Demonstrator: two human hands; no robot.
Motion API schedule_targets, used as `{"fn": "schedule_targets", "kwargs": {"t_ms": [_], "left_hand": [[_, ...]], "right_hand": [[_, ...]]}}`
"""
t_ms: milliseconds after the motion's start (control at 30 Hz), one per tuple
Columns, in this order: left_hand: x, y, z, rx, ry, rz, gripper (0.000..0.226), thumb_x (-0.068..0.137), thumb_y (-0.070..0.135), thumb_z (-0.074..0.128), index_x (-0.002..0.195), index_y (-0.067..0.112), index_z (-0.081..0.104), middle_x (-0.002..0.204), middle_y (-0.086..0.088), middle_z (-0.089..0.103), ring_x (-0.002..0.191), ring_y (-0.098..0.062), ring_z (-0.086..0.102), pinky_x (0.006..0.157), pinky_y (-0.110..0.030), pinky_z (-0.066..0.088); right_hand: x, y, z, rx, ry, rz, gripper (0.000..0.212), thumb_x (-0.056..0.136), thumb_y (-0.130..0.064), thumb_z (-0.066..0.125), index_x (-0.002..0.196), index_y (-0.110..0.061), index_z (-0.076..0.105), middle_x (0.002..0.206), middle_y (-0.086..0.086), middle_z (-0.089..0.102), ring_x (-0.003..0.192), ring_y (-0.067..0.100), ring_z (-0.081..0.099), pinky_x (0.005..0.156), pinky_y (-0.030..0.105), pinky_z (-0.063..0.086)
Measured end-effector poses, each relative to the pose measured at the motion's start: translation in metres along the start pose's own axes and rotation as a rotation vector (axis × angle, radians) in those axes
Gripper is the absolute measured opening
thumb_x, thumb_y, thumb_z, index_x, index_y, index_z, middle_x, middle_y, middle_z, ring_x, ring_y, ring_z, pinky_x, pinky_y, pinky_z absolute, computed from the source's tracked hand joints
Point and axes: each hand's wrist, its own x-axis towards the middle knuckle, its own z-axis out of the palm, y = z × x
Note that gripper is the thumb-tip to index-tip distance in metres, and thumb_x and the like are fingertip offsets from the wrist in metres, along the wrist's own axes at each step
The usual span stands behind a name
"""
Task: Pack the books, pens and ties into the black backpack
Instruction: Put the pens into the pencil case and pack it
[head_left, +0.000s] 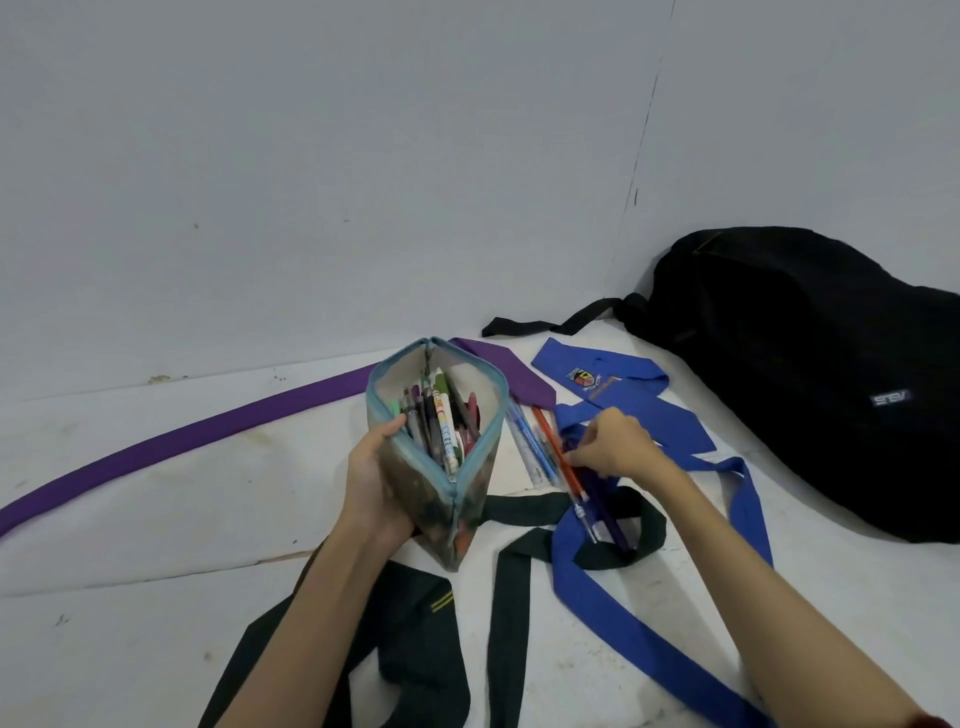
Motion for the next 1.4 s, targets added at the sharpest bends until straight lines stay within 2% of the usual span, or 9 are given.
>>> {"fn": "schedule_targets", "kwargs": {"t_ms": [133, 233, 367, 467, 733, 867, 1167, 1267, 1400], "left_hand": [[-0.002, 0.001, 0.002, 0.013, -0.017, -0.002, 0.027, 0.089, 0.037, 0.045, 0.099, 0.019, 0.063, 0.084, -0.008, 0.066, 0.084, -0.025, 0.059, 0.072, -0.035, 0.046], [-0.005, 0.002, 0.004, 0.041, -0.021, 0.003, 0.027, 0.087, 0.037, 0.047, 0.098, 0.019, 0.064, 0.085, -0.009, 0.067, 0.085, -0.026, 0.06, 0.076, -0.036, 0.047], [-0.01, 0.003, 0.008, 0.075, -0.044, 0.029, 0.025, 0.089, 0.034, 0.046, 0.101, 0.02, 0.062, 0.089, -0.009, 0.066, 0.088, -0.026, 0.06, 0.078, -0.038, 0.048], [-0.015, 0.004, 0.01, 0.092, -0.06, 0.051, 0.024, 0.09, 0.032, 0.045, 0.103, 0.02, 0.061, 0.091, -0.01, 0.067, 0.09, -0.026, 0.06, 0.082, -0.04, 0.049], [-0.025, 0.005, 0.013, 0.069, -0.075, 0.089, 0.026, 0.087, 0.029, 0.05, 0.106, 0.017, 0.061, 0.088, -0.01, 0.067, 0.085, -0.023, 0.061, 0.079, -0.038, 0.05], [-0.028, 0.006, 0.012, 0.053, -0.091, 0.104, 0.025, 0.09, 0.028, 0.047, 0.107, 0.017, 0.062, 0.086, -0.009, 0.07, 0.085, -0.023, 0.063, 0.076, -0.038, 0.05], [-0.028, 0.014, -0.005, -0.016, 0.013, 0.019, 0.031, 0.086, 0.035, 0.053, 0.109, 0.016, 0.062, 0.093, -0.012, 0.064, 0.09, -0.027, 0.059, 0.079, -0.04, 0.049], [-0.028, 0.019, -0.014, -0.038, 0.053, 0.029, 0.027, 0.086, 0.035, 0.052, 0.104, 0.017, 0.062, 0.093, -0.011, 0.064, 0.09, -0.027, 0.059, 0.078, -0.04, 0.049], [-0.03, 0.024, -0.019, -0.05, 0.077, 0.05, 0.024, 0.088, 0.034, 0.05, 0.102, 0.018, 0.061, 0.092, -0.011, 0.064, 0.088, -0.027, 0.059, 0.074, -0.038, 0.048]], "right_hand": [[-0.011, -0.002, -0.016, 0.279, -0.093, -0.077, 0.015, 0.083, -0.018, 0.07, 0.083, -0.004, 0.065, 0.077, 0.006, 0.068, 0.065, 0.011, 0.061, 0.05, 0.017, 0.043], [-0.023, -0.016, -0.033, 0.59, 0.112, -0.17, 0.017, 0.079, -0.008, 0.07, 0.08, -0.009, 0.054, 0.078, 0.002, 0.069, 0.075, 0.015, 0.066, 0.058, 0.022, 0.047], [-0.052, -0.052, -0.062, 1.125, 0.418, -0.446, 0.018, 0.086, -0.004, 0.065, 0.084, -0.012, 0.05, 0.068, 0.004, 0.072, 0.065, 0.022, 0.07, 0.059, 0.029, 0.053], [-0.07, -0.08, -0.07, 1.289, 0.413, -0.543, 0.015, 0.09, -0.005, 0.062, 0.088, -0.01, 0.047, 0.073, 0.01, 0.072, 0.063, 0.027, 0.07, 0.057, 0.031, 0.056], [-0.066, -0.112, -0.011, 0.712, 0.289, -0.452, 0.029, 0.08, -0.02, 0.074, 0.077, -0.017, 0.046, 0.074, 0.014, 0.067, 0.061, 0.028, 0.064, 0.062, 0.042, 0.057], [-0.06, -0.114, 0.003, 0.427, 0.287, -0.447, 0.023, 0.081, -0.028, 0.072, 0.075, -0.016, 0.053, 0.079, 0.004, 0.061, 0.084, 0.025, 0.061, 0.073, 0.039, 0.054], [-0.049, -0.074, -0.024, 0.595, 0.474, -0.375, 0.013, 0.088, -0.013, 0.059, 0.075, -0.014, 0.064, 0.075, 0.005, 0.068, 0.074, 0.024, 0.066, 0.073, 0.038, 0.056], [-0.031, -0.049, -0.009, 0.375, 0.315, -0.234, 0.011, 0.087, -0.013, 0.06, 0.082, -0.004, 0.065, 0.079, 0.009, 0.068, 0.076, 0.023, 0.064, 0.078, 0.04, 0.055], [-0.011, -0.027, 0.024, 0.218, 0.156, -0.114, 0.017, 0.087, -0.019, 0.065, 0.087, -0.002, 0.066, 0.088, 0.013, 0.068, 0.072, 0.016, 0.058, 0.065, 0.029, 0.052]]}}
